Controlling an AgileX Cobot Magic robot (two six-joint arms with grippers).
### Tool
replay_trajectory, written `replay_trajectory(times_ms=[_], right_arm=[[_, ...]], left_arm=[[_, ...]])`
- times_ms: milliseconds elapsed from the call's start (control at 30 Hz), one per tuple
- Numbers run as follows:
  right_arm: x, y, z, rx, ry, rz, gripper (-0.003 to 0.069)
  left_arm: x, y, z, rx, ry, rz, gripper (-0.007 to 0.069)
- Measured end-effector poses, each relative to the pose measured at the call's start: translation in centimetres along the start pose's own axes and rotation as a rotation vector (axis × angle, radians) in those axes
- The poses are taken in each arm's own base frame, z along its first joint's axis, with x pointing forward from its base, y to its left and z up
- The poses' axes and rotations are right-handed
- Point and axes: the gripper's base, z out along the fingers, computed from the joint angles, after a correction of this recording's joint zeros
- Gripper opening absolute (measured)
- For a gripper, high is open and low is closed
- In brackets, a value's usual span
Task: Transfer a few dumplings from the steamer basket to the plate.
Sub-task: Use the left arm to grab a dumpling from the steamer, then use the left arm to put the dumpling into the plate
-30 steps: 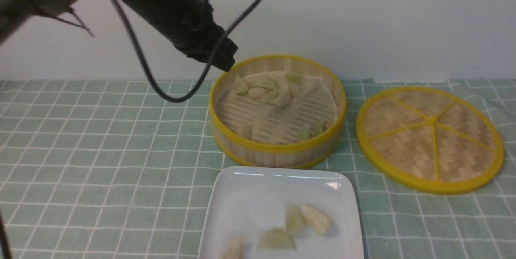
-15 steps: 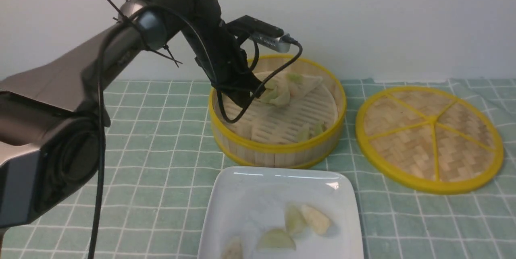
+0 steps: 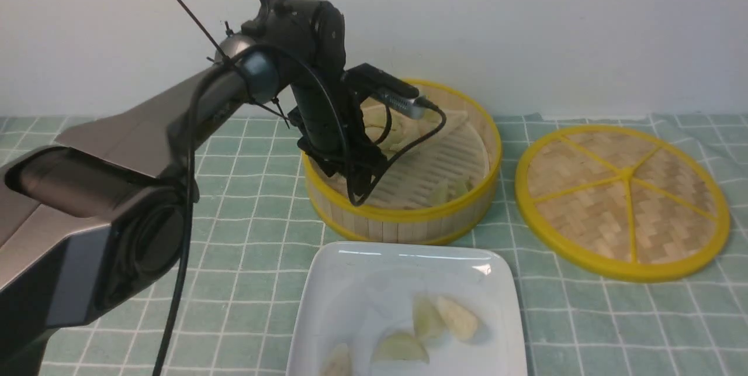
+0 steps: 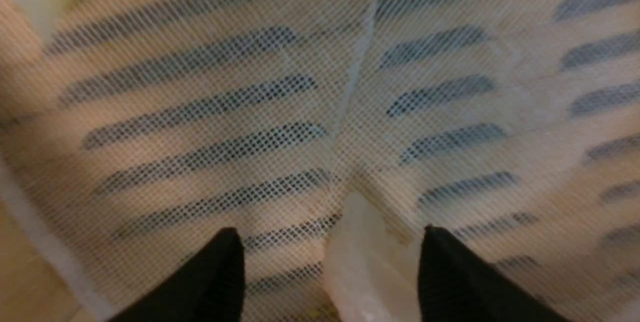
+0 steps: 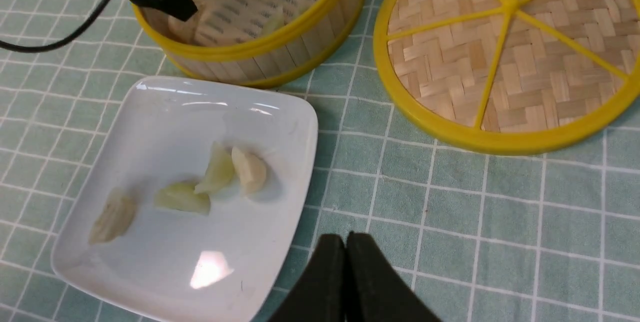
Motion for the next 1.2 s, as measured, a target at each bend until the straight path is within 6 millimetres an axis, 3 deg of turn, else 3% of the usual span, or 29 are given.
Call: replay_trajectory(times_ms=[100,200,233,300,367,467,500,567,600,667,767,800,867,900,967,1033,1100,1133,1200], right_arm=[[0.0,0.0,0.0,0.0,0.0,0.0,-0.0013],[-0.1,0.0,0.0,0.001,-0.007,0.0,-0.0013],[-0.1,0.0,0.0,0.001,-0.012,0.0,-0.0013],[-0.4,0.0,-0.1,0.002,-0.017,-0.001,-0.0013],[-1.0,0.0,-0.1,0.005,-0.015,-0.005,-0.0013],[-2.6,0.1,-0.1,0.004,0.013,-0.007,-0.0013],[-2.8,0.1,0.1,0.004,0.02,-0.006,-0.0013],[-4.2,0.1,0.3,0.004,0.025,-0.01,-0.0013],[-5.8,-0.1,1.2,0.004,0.045,-0.017,-0.0013],[-7.4,-0.3,2.1,0.003,0.059,-0.034,-0.0013],[-9.4,-0.1,4.5,-0.018,0.116,-0.082,-0.001],[-9.5,0.0,5.0,-0.024,0.13,-0.088,-0.001],[-10.7,1.1,7.7,-0.035,0.197,-0.162,-0.001],[-10.9,1.2,8.2,-0.035,0.208,-0.167,-0.001],[-11.6,2.4,11.2,-0.011,0.277,-0.235,-0.001],[-12.4,3.4,14.5,0.019,0.333,-0.276,-0.0009],[-12.8,3.9,16.3,0.035,0.353,-0.297,-0.0007],[-13.2,4.3,18.6,0.041,0.377,-0.305,-0.0005],[-14.2,4.9,21.0,0.035,0.381,-0.302,-0.0001]], left_arm=[[0.0,0.0,0.5,0.005,0.007,-0.002,0.0419],[-0.1,-0.3,0.3,0.005,0.002,0.004,0.0214],[-0.2,-0.3,0.0,0.002,-0.008,0.004,0.0176],[-0.2,-0.3,-0.8,-0.008,-0.015,0.009,0.0174],[-0.3,-0.4,-2.4,-0.022,-0.042,0.014,0.0175],[-0.3,-0.9,-7.5,-0.048,-0.128,0.011,0.0175],[-0.3,-0.9,-7.9,-0.05,-0.137,0.01,0.0175],[0.5,-1.5,-10.9,-0.058,-0.174,0.002,0.0175],[1.6,-2.0,-13.3,-0.059,-0.194,-0.001,0.0175],[3.5,-2.9,-15.5,-0.047,-0.195,-0.008,0.0175],[6.9,-4.3,-16.7,-0.008,-0.152,-0.021,0.0175],[7.2,-4.4,-16.7,-0.001,-0.148,-0.023,0.0175],[10.2,-5.8,-16.0,0.07,-0.102,-0.046,0.0175],[10.4,-5.8,-15.9,0.07,-0.1,-0.046,0.0175],[12.3,-6.9,-14.1,0.126,-0.088,-0.053,0.0175],[13.2,-7.3,-12.0,0.15,-0.087,-0.063,0.0175],[13.3,-7.6,-11.0,0.159,-0.089,-0.065,0.0175],[13.3,-7.8,-9.7,0.159,-0.103,-0.052,0.0175],[13.1,-8.3,-8.1,0.165,-0.11,-0.018,0.0175]])
